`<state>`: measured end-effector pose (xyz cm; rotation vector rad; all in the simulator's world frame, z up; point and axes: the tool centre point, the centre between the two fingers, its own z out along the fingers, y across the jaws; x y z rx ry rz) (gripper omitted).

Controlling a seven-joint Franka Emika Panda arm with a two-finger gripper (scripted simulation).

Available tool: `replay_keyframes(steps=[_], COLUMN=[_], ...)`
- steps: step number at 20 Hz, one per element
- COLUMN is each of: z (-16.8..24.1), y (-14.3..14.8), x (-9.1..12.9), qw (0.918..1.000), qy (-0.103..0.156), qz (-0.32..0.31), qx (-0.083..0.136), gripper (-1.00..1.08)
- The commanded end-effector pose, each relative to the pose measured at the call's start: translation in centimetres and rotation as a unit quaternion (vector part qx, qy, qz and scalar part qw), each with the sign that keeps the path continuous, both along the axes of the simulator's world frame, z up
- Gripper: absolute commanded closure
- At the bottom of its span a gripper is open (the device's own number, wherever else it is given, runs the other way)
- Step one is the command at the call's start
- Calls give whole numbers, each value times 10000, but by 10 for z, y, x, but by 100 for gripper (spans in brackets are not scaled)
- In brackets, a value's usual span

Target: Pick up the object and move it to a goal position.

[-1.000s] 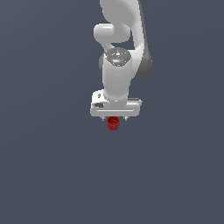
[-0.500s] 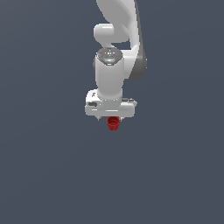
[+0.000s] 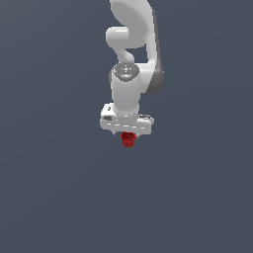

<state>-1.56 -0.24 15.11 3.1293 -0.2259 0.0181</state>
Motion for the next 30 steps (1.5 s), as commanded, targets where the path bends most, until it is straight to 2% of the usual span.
replay_keyframes(steps=[1,7,12,21,30], z=[-13,-40,-51,-58,-97], y=[3,8,10,10,10], x=[-10,-33,-44,-46,-48], qw=[9998,9974,9955,9952,9950], qy=[14,39,51,56,54], qz=[-221,-718,-944,-980,-998], qx=[11,27,30,29,29], gripper=[-92,-92,-92,-92,-92])
